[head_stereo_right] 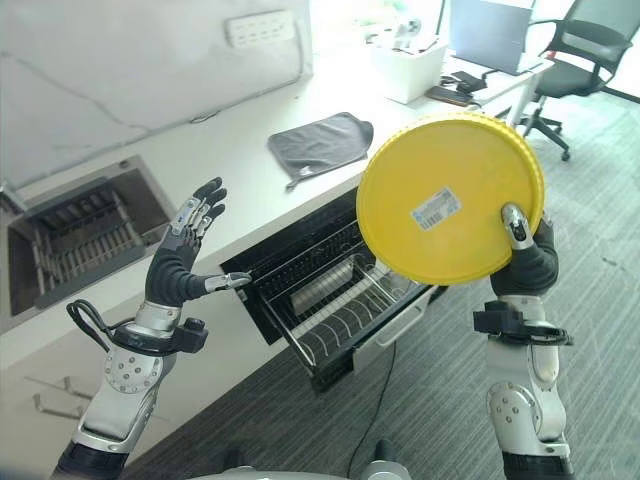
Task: Place the dishes in the dishwasher.
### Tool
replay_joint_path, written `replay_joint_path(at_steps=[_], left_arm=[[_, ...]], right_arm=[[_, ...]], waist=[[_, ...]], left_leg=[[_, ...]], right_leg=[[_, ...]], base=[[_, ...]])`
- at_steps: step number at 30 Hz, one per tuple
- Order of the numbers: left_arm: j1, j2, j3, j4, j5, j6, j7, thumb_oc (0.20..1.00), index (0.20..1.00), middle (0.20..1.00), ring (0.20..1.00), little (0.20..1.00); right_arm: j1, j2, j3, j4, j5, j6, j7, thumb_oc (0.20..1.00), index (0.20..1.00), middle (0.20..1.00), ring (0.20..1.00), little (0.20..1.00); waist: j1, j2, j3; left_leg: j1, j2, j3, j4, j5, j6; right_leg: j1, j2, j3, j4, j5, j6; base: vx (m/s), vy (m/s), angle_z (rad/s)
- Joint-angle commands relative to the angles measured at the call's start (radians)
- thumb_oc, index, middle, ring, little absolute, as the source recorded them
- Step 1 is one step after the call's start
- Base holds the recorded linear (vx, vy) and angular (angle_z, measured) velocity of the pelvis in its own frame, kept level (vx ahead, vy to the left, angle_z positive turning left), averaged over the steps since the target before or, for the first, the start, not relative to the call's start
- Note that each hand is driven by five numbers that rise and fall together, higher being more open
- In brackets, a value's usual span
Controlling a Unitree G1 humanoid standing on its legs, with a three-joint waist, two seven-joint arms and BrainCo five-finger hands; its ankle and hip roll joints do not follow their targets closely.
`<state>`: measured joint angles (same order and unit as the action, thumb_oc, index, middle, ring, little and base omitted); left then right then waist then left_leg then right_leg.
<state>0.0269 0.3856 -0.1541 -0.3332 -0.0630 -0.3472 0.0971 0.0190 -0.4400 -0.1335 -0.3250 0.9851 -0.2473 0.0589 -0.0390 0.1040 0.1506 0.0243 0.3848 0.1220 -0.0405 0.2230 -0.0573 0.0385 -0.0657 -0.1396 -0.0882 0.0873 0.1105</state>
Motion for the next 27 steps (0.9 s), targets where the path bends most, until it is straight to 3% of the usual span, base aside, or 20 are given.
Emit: replay_joint_path(at_steps=[1, 3, 5, 6, 8, 12, 13, 15, 16, 18, 19, 20, 21, 24, 27], left_arm=[[-0.013, 0.125, 0.047, -0.06, -0.01, -0.067, 0.0, 1.0, 1.0, 1.0, 1.0, 1.0], [0.001, 0.123, 0.041, -0.054, -0.006, -0.088, -0.006, 1.0, 1.0, 1.0, 1.0, 1.0], [-0.012, 0.127, 0.029, -0.033, -0.023, -0.106, -0.029, 1.0, 1.0, 1.0, 1.0, 1.0], [-0.038, 0.13, 0.007, -0.021, -0.013, -0.105, -0.034, 1.0, 1.0, 1.0, 1.0, 1.0], [-0.047, 0.132, -0.016, -0.016, 0.038, -0.091, 0.02, 1.0, 1.0, 1.0, 1.0, 1.0], [-0.057, 0.138, 0.002, -0.01, 0.022, -0.063, 0.001, 1.0, 1.0, 1.0, 1.0, 1.0], [-0.05, 0.148, 0.008, -0.011, 0.049, -0.071, -0.017, 1.0, 1.0, 1.0, 1.0, 1.0], [-0.056, 0.158, 0.016, -0.008, 0.065, -0.078, -0.038, 1.0, 1.0, 1.0, 1.0, 1.0], [-0.059, 0.165, 0.018, -0.008, 0.074, -0.077, -0.043, 1.0, 1.0, 1.0, 1.0, 1.0], [-0.085, 0.182, 0.016, -0.009, 0.07, -0.06, -0.052, 1.0, 1.0, 1.0, 1.0, 1.0], [-0.096, 0.18, 0.011, -0.009, 0.074, -0.053, -0.053, 1.0, 1.0, 1.0, 1.0, 1.0], [-0.103, 0.183, 0.004, -0.01, 0.066, -0.048, -0.057, 1.0, 1.0, 1.0, 1.0, 1.0], [-0.103, 0.183, 0.004, -0.009, 0.068, -0.047, -0.059, 1.0, 1.0, 1.0, 1.0, 1.0], [-0.081, 0.188, 0.009, -0.007, 0.056, -0.056, -0.083, 1.0, 1.0, 1.0, 1.0, 1.0], [-0.021, 0.2, 0.026, -0.009, 0.016, -0.075, -0.132, 1.0, 1.0, 1.0, 1.0, 1.0]], right_arm=[[-0.07, 0.098, -0.004, -0.124, 0.011, -0.048, 0.037, 0.2, 0.2, 0.2, 0.2, 0.2], [-0.061, 0.081, 0.0, -0.12, -0.008, -0.082, 0.023, 0.2, 0.2, 0.2, 0.2, 0.2], [-0.06, 0.07, -0.011, -0.113, -0.064, -0.12, -0.025, 0.2, 0.2, 0.2, 0.2, 0.2], [-0.068, 0.07, -0.02, -0.11, -0.104, -0.112, -0.055, 0.2, 0.2, 0.2, 0.2, 0.2], [-0.077, 0.064, -0.015, -0.102, -0.126, -0.095, -0.052, 0.2, 0.2, 0.2, 0.2, 0.2], [-0.047, 0.069, -0.034, -0.106, -0.156, -0.086, -0.041, 0.2, 0.2, 0.2, 0.2, 0.2], [-0.018, 0.08, -0.049, -0.109, -0.142, -0.088, -0.044, 0.2, 0.2, 0.2, 0.2, 0.2], [-0.011, 0.099, -0.055, -0.103, -0.145, -0.092, -0.035, 0.2, 0.2, 0.2, 0.2, 0.2], [-0.012, 0.102, -0.059, -0.098, -0.145, -0.091, -0.027, 0.2, 0.2, 0.2, 0.2, 0.2], [-0.012, 0.096, -0.056, -0.088, -0.15, -0.107, -0.022, 0.2, 0.2, 0.2, 0.2, 0.2], [-0.016, 0.095, -0.051, -0.086, -0.156, -0.121, -0.02, 0.2, 0.2, 0.2, 0.2, 0.2], [-0.018, 0.1, -0.041, -0.088, -0.177, -0.142, -0.027, 0.2, 0.2, 0.2, 0.2, 0.2], [-0.02, 0.099, -0.041, -0.088, -0.185, -0.144, -0.028, 0.2, 0.2, 0.2, 0.2, 0.2], [-0.054, 0.06, -0.05, -0.074, -0.208, -0.102, -0.045, 0.2, 0.2, 0.2, 0.2, 0.2], [-0.054, 0.03, -0.056, -0.082, -0.247, -0.067, -0.047, 0.2, 0.2, 0.2, 0.2, 0.2]], waist=[[0.056, -0.144, 0.03], [0.055, -0.137, 0.036], [0.044, -0.131, 0.036], [0.035, -0.123, 0.033], [0.041, -0.118, 0.031], [0.046, -0.127, 0.026], [0.048, -0.133, 0.032], [0.046, -0.136, 0.041], [0.046, -0.139, 0.044], [0.042, -0.144, 0.04], [0.032, -0.15, 0.035], [0.02, -0.153, 0.038], [0.02, -0.152, 0.038], [0.048, -0.154, 0.027], [0.057, -0.149, 0.011]], left_leg=[[0.033, -0.169, -0.004, 0.082, -0.287, -0.063], [0.015, -0.224, 0.033, 0.102, -0.307, -0.05], [0.009, -0.243, 0.114, 0.075, -0.291, -0.05], [0.025, -0.251, 0.123, 0.03, -0.277, -0.045], [0.046, -0.285, 0.049, 0.005, -0.288, -0.025], [0.074, -0.3, 0.026, -0.023, -0.294, 0.0], [0.083, -0.311, 0.002, -0.034, -0.291, 0.026], [0.08, -0.317, -0.022, -0.033, -0.296, 0.044], [0.078, -0.317, -0.032, -0.035, -0.296, 0.045], [0.058, -0.315, -0.047, -0.03, -0.288, 0.039], [0.054, -0.317, -0.055, -0.03, -0.293, 0.037], [0.056, -0.311, -0.067, -0.03, -0.301, 0.038], [0.058, -0.303, -0.066, -0.027, -0.304, 0.037], [0.067, -0.269, -0.042, -0.036, -0.301, 0.012], [0.068, -0.239, -0.041, -0.047, -0.29, -0.008]], right_leg=[[0.055, -0.118, -0.036, 0.001, -0.101, 0.045], [0.064, -0.121, -0.083, 0.001, -0.108, 0.043], [0.075, -0.127, -0.145, 0.001, -0.112, 0.049], [0.077, -0.134, -0.167, 0.011, -0.114, 0.054], [0.071, -0.14, -0.142, 0.038, -0.12, 0.064], [0.064, -0.165, -0.13, 0.131, -0.151, 0.082], [0.025, -0.175, -0.113, 0.293, -0.132, 0.089], [-0.036, -0.167, -0.071, 0.407, -0.118, 0.09], [-0.045, -0.162, -0.056, 0.394, -0.119, 0.086], [-0.012, -0.155, -0.036, 0.218, -0.126, 0.07], [-0.003, -0.161, 0.012, 0.115, -0.089, 0.072], [-0.009, -0.162, 0.077, 0.1, -0.063, 0.08], [-0.003, -0.159, 0.079, 0.1, -0.077, 0.083], [0.041, -0.161, -0.009, 0.038, -0.086, 0.095], [0.054, -0.142, -0.014, 0.001, -0.089, 0.089]], base=[[-0.05, -0.211, 0.0], [-0.02, -0.047, 0.25], [0.02, 0.116, 1.0], [0.07, 0.23, 1.36], [0.16, 0.352, 0.91], [0.17, 0.301, 0.05], [0.14, 0.253, 0.09], [0.12, 0.163, 0.31], [0.07, -0.042, 0.41], [0.05, -0.183, 0.33], [0.05, -0.358, 0.39], [0.06, -0.359, 0.37], [0.03, -0.395, 0.51], [0.01, -0.289, 0.55], [0.01, -0.272, -0.33]])
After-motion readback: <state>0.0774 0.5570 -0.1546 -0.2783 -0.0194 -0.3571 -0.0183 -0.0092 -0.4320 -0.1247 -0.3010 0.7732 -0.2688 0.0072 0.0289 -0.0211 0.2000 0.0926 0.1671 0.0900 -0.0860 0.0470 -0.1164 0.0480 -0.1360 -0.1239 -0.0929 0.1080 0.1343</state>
